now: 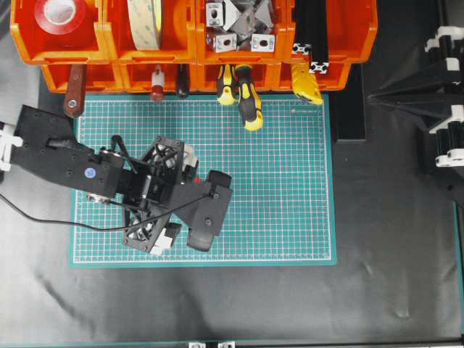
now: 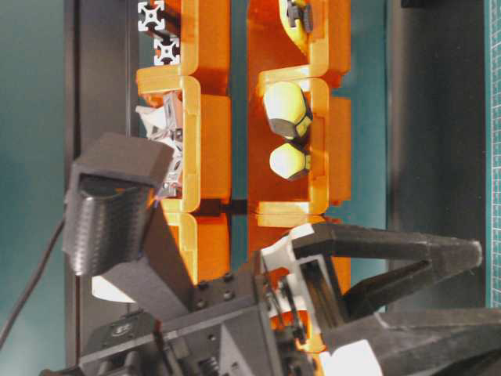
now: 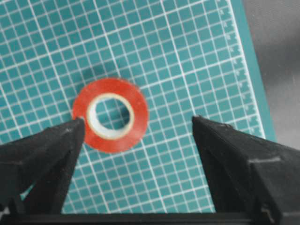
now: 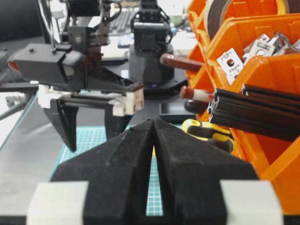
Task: Pick vinyl tape from container rack with left arm.
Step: 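Lower the red tape onto the mat center and open the left gripper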
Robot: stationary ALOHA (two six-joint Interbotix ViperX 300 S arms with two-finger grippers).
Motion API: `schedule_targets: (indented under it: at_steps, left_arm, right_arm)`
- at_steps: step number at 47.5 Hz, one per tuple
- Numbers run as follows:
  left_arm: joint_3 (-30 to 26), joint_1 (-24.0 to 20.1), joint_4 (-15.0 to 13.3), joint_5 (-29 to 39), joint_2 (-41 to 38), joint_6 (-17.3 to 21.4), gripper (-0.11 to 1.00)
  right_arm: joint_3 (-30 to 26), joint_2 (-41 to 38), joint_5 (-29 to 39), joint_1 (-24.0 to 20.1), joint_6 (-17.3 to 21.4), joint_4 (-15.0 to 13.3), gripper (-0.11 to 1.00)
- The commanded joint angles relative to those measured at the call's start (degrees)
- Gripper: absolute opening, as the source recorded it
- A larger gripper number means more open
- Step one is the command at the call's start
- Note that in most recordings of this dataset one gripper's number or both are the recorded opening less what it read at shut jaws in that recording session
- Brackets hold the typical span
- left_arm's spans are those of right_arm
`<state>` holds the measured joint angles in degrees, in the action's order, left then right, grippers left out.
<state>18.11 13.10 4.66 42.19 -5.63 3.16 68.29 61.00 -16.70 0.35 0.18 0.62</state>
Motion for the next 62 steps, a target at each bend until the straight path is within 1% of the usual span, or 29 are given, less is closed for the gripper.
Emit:
schedule_targets:
  at_steps: [1, 6, 8, 16, 21, 26, 28, 33, 41, 51, 62]
  left_arm:
    - [-0.4, 0.0, 0.1, -0.2, 2.6, 0.1, 0.87]
    - [-0.2, -0.1, 0.1, 0.8, 3.8, -0.1, 0.87]
    - [-0.2, -0.5, 0.1, 1.8, 4.7, -0.8, 0.87]
    - [-0.2, -0.5, 0.0, 7.3, 11.3, -1.8, 0.87]
    - [0.2, 0.0, 0.0, 9.4, 16.4, -3.9, 0.87]
    - [1.1, 0.6, 0.0, 9.6, 21.7, -6.4, 0.86]
    - [1.7, 1.0, 0.0, 9.4, 24.4, -7.8, 0.86]
    - [3.6, 1.8, 0.0, 8.9, 30.1, -9.8, 0.87]
    - [9.8, 2.2, -0.1, 6.2, 40.0, -12.2, 0.86]
    - [16.7, 2.2, 0.0, 2.7, 51.0, -12.8, 0.86]
    - [23.3, 1.2, 0.0, -4.6, 61.3, -12.8, 0.86]
  right_arm:
    - [-1.5, -0.4, 0.0, 0.1, 0.0, 0.2, 0.0]
    - [-1.4, -0.4, 0.0, 0.1, 0.0, 0.2, 0.0]
    - [-1.4, -0.4, 0.0, 0.1, 0.0, 0.2, 0.0]
    - [-1.4, -0.4, 0.0, 0.1, -0.1, 0.2, 0.0]
    - [-1.3, -0.4, 0.0, 0.1, -0.1, 0.2, 0.0]
    - [-1.3, -0.4, 0.0, 0.1, -0.1, 0.2, 0.0]
    - [-1.3, -0.4, 0.0, 0.1, -0.1, 0.2, 0.0]
    - [-1.3, -0.3, 0.0, 0.1, -0.1, 0.2, 0.0]
    - [-1.3, -0.1, 0.0, 0.1, -0.1, 0.2, 0.0]
    - [-1.4, 0.2, 0.0, 0.1, 0.0, 0.2, 0.0]
    - [-1.6, 0.9, 0.1, 0.1, 0.1, 0.2, 0.0]
